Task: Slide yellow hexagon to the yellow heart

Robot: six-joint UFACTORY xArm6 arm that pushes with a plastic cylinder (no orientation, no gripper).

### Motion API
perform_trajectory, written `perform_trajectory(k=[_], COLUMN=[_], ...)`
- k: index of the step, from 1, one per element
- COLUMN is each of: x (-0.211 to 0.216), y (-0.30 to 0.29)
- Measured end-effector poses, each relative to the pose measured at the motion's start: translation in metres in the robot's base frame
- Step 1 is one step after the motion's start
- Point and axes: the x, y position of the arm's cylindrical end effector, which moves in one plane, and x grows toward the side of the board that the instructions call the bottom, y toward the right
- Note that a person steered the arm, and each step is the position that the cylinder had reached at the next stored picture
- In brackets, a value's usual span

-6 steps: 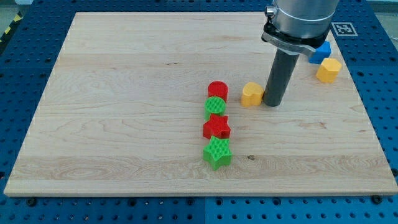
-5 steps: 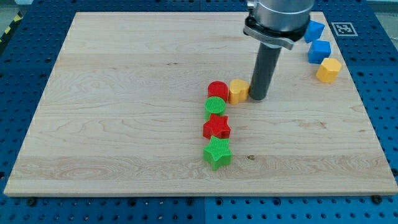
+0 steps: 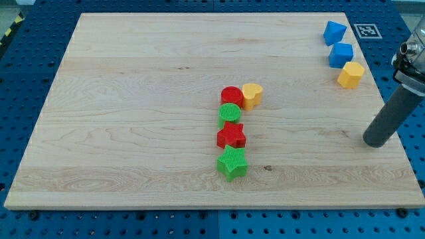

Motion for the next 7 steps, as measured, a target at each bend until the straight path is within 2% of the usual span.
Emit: perform_trajectory(k=[2, 4, 5, 7], x=[0.000, 0.007, 0.009, -0.075], y=[0.005, 0.042, 0.080, 0.080])
